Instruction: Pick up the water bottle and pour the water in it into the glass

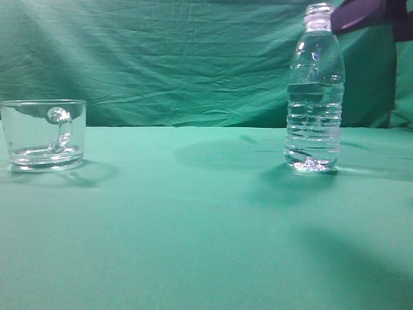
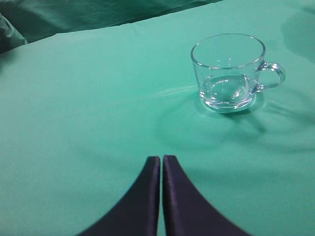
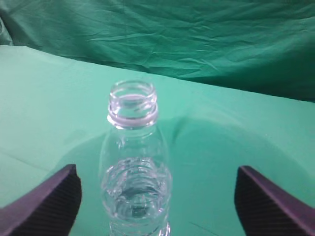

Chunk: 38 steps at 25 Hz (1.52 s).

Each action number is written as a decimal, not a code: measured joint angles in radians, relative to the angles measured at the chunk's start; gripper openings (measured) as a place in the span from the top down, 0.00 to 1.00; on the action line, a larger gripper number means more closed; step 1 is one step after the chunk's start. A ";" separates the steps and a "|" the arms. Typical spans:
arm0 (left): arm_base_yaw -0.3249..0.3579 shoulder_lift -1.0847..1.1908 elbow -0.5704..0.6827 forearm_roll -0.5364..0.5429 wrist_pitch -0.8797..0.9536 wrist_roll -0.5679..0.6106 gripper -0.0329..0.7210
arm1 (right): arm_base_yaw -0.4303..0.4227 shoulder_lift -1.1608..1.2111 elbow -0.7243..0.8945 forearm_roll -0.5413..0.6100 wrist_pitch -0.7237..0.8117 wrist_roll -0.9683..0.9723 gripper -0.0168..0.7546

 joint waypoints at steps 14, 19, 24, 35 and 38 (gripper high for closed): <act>0.000 0.000 0.000 0.000 0.000 0.000 0.96 | 0.000 -0.712 0.004 0.000 0.700 0.102 0.98; 0.000 0.000 0.000 0.000 0.000 0.000 0.96 | 0.000 -0.796 -0.045 0.000 0.941 0.112 0.98; 0.000 0.000 0.000 0.000 0.000 0.000 0.96 | 0.000 -0.807 -0.050 0.015 0.978 0.151 0.98; 0.000 0.000 0.000 0.000 0.000 0.000 0.96 | 0.000 -0.865 -0.046 0.011 1.041 0.166 0.98; 0.000 0.000 0.000 0.000 0.000 0.000 0.96 | 0.000 -0.959 -0.001 0.006 1.053 0.147 0.98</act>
